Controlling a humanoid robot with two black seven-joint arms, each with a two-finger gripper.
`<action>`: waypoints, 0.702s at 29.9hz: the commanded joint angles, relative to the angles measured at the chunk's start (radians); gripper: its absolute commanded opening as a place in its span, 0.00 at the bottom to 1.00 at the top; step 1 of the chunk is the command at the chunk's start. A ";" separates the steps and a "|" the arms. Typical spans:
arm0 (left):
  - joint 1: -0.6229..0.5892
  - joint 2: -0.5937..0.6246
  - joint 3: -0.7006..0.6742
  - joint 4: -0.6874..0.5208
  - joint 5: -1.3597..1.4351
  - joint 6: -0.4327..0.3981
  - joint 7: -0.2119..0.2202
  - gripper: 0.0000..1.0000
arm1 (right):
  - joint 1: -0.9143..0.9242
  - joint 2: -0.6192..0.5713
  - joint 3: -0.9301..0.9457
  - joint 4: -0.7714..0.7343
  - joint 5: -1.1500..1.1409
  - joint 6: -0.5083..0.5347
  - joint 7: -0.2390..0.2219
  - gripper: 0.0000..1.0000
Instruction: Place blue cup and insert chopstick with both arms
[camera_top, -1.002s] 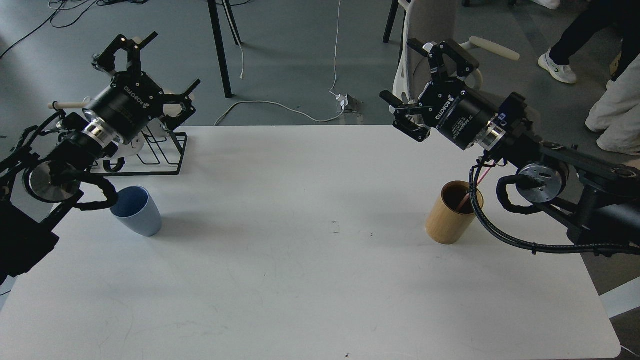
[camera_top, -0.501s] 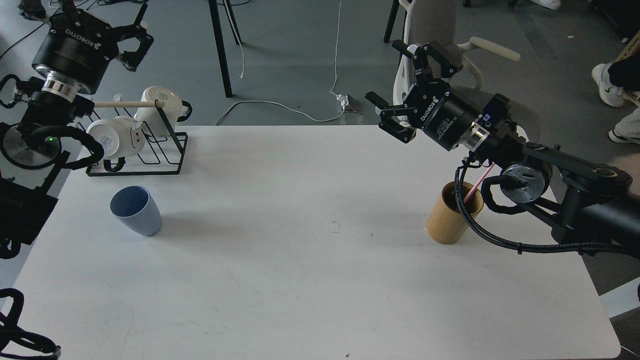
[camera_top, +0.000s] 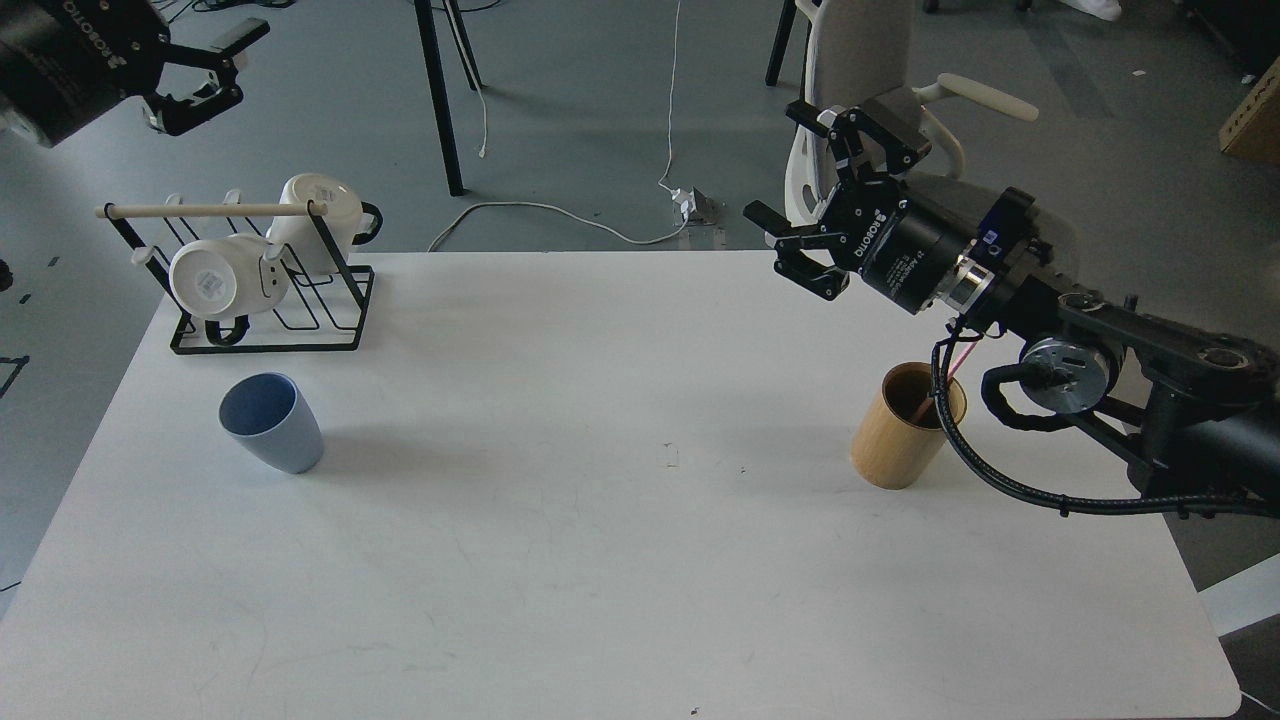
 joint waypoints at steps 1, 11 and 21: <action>-0.023 0.100 0.001 -0.079 0.217 0.000 -0.064 0.92 | -0.001 -0.001 0.018 -0.003 -0.010 -0.001 0.000 0.99; -0.013 0.224 0.319 -0.337 1.063 0.287 -0.474 0.99 | -0.030 -0.017 0.058 -0.009 -0.012 -0.001 0.000 0.99; -0.002 0.203 0.476 -0.200 1.082 0.452 -0.474 0.99 | -0.050 -0.017 0.058 -0.009 -0.012 -0.002 0.000 0.99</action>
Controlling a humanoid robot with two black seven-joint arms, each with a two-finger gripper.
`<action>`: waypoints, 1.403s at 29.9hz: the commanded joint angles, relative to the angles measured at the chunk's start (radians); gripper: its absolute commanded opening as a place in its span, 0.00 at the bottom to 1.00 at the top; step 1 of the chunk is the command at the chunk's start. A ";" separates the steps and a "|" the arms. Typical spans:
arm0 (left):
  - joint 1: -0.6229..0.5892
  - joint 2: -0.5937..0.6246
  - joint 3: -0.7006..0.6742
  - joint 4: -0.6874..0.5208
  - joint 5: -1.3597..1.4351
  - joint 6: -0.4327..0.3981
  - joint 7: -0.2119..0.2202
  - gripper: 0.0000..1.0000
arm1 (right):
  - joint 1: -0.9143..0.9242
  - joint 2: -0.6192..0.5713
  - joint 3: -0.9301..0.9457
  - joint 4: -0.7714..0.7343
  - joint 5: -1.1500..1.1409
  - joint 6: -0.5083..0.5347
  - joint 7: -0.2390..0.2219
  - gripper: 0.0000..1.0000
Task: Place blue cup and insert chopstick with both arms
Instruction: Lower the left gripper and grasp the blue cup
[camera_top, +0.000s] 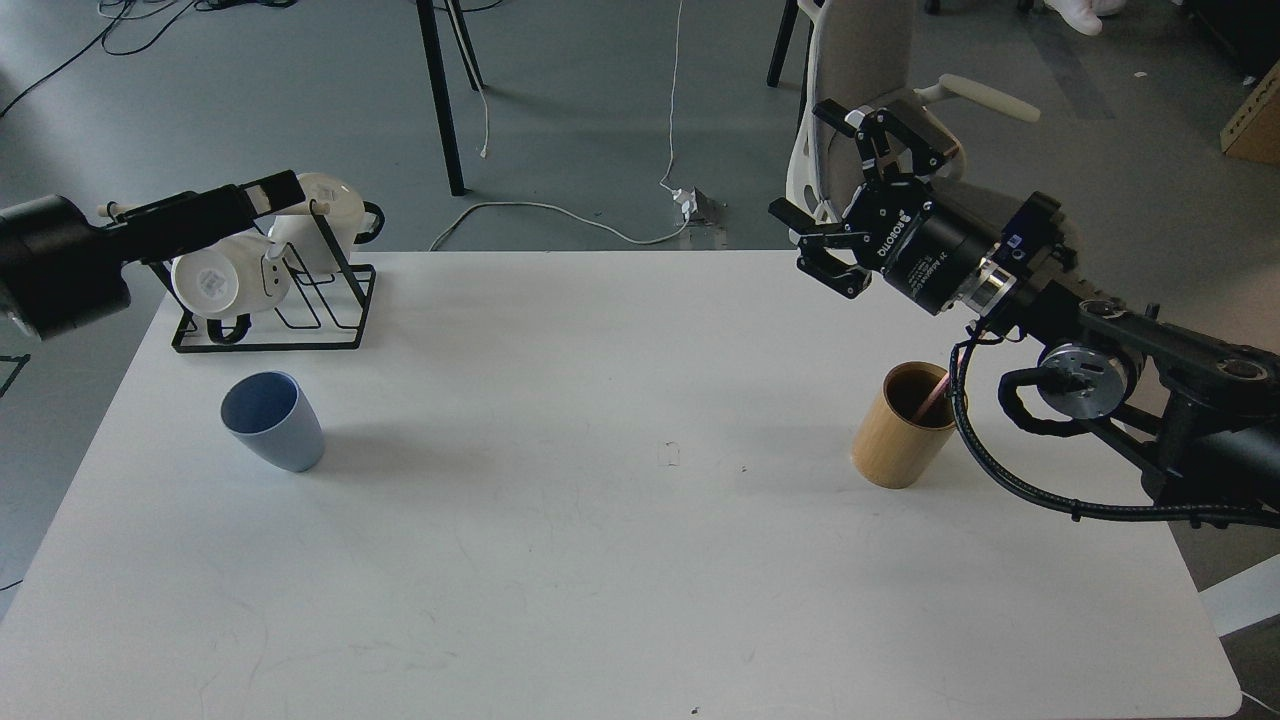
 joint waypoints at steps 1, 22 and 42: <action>0.008 -0.016 0.018 0.069 0.016 0.009 0.000 0.99 | -0.001 0.000 0.000 0.000 -0.001 -0.004 0.000 0.99; 0.151 -0.197 0.098 0.490 0.571 0.086 0.000 0.97 | -0.016 0.001 0.000 -0.001 -0.001 -0.052 0.000 0.99; 0.166 -0.401 0.096 0.732 0.525 0.087 0.000 0.87 | -0.036 0.001 0.000 0.000 -0.001 -0.064 0.000 0.99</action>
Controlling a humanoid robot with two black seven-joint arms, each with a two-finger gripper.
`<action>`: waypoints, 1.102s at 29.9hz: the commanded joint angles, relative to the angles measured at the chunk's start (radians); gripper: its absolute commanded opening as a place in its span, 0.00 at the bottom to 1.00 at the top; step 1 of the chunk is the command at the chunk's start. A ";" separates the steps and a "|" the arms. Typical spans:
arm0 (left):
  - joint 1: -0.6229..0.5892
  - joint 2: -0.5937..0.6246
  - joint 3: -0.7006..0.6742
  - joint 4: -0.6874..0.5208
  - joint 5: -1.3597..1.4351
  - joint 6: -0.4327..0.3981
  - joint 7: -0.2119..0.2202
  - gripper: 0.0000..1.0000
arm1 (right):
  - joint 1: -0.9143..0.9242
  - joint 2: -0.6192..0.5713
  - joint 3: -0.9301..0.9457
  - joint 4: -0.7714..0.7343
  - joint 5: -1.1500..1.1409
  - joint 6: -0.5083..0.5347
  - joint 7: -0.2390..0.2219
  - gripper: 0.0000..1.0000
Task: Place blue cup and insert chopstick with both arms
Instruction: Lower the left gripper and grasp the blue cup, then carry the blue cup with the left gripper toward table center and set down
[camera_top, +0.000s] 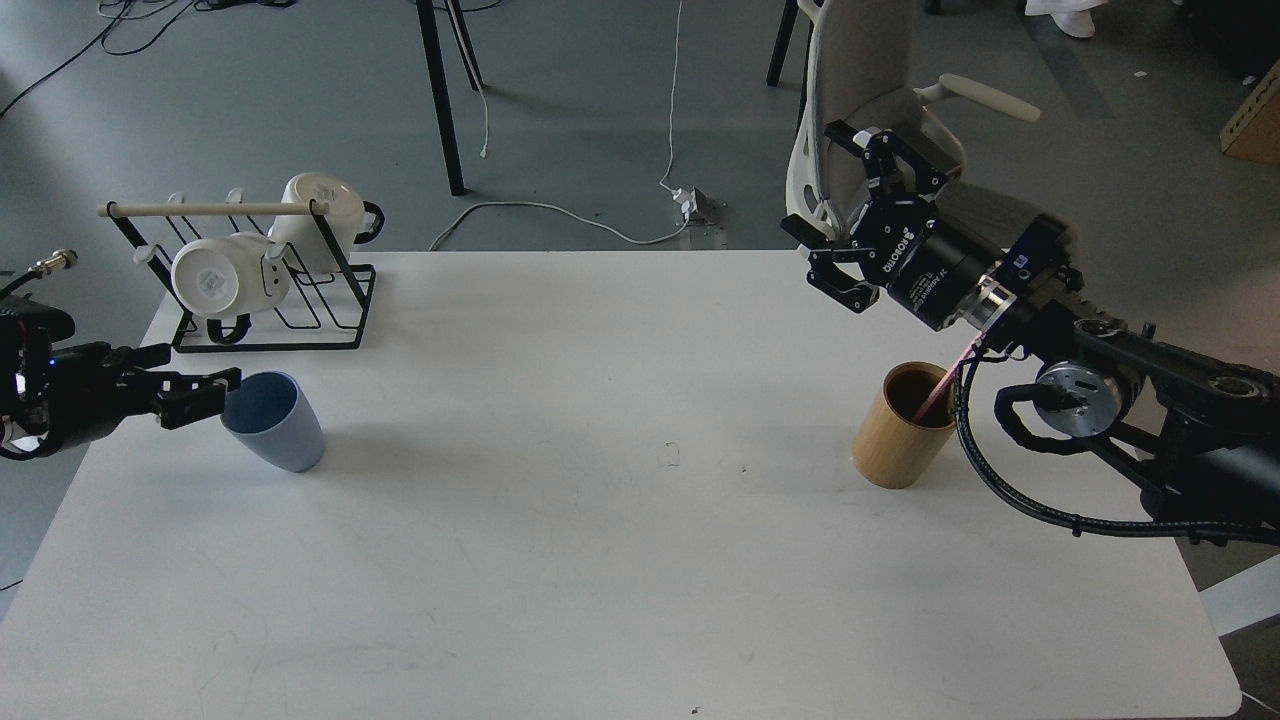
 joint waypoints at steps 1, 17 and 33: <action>0.000 -0.025 0.007 0.027 -0.014 -0.002 0.000 0.86 | -0.003 0.000 0.000 0.000 0.000 0.000 0.000 0.99; 0.048 -0.091 0.009 0.119 -0.014 -0.008 0.000 0.74 | -0.016 -0.002 0.000 -0.002 0.000 0.000 0.000 0.99; 0.052 -0.091 0.010 0.113 -0.007 -0.010 0.000 0.08 | -0.037 -0.002 0.000 -0.002 0.000 -0.009 0.000 0.99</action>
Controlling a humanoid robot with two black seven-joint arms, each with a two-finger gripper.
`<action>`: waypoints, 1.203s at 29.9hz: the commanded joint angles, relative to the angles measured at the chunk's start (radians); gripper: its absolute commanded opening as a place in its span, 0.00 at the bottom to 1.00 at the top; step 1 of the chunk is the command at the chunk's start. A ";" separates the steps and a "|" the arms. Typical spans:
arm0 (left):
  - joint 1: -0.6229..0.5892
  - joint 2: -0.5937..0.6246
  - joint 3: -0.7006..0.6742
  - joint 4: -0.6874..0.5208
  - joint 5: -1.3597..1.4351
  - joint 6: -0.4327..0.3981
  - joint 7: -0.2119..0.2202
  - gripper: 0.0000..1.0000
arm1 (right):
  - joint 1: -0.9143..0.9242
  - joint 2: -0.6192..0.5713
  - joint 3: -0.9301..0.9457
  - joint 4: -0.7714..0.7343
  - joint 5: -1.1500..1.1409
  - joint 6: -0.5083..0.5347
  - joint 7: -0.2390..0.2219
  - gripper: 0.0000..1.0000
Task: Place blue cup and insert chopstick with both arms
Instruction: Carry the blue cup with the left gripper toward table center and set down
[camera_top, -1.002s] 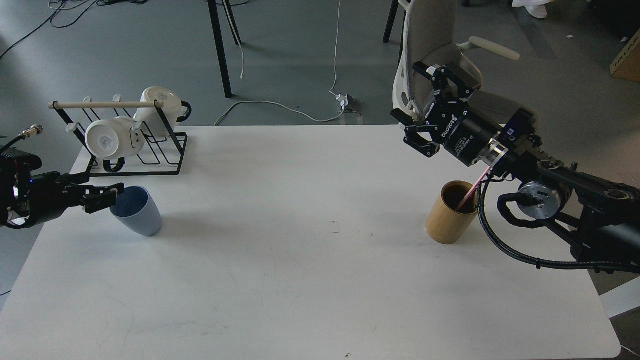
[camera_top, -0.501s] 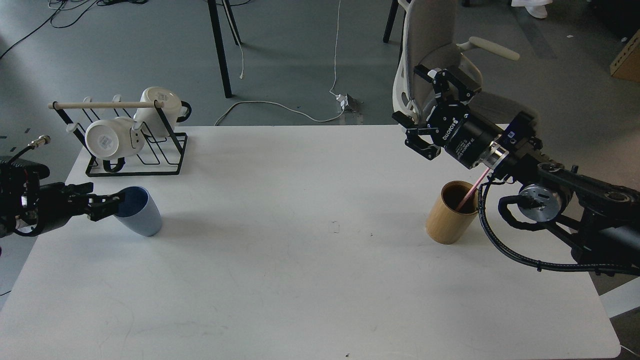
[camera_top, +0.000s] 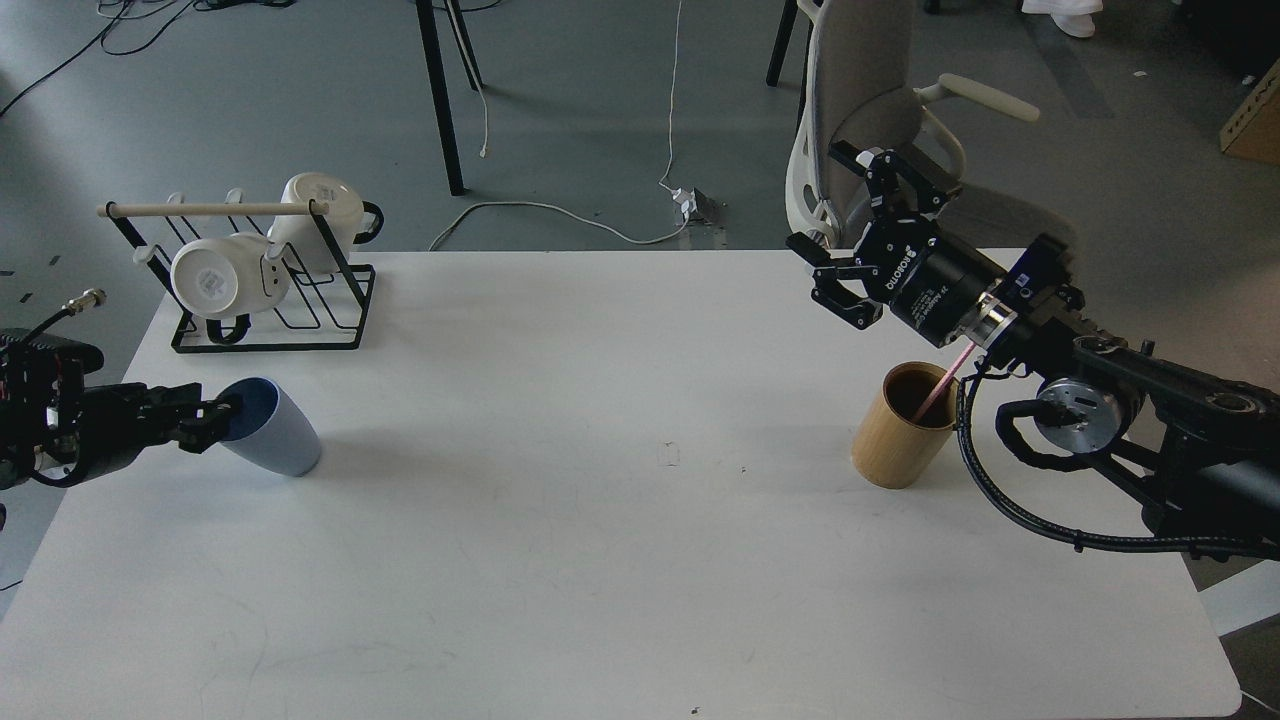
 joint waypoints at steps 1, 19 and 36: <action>0.000 0.001 0.000 -0.012 0.004 -0.002 0.000 0.06 | -0.005 0.000 0.000 0.000 0.000 0.000 0.000 0.99; -0.107 0.102 -0.023 -0.508 0.005 -0.054 0.000 0.01 | -0.012 0.009 0.021 -0.064 0.000 -0.031 0.000 0.99; -0.347 -0.590 0.046 -0.098 0.468 -0.278 0.000 0.04 | -0.061 -0.016 0.354 -0.118 0.071 -0.104 0.000 0.99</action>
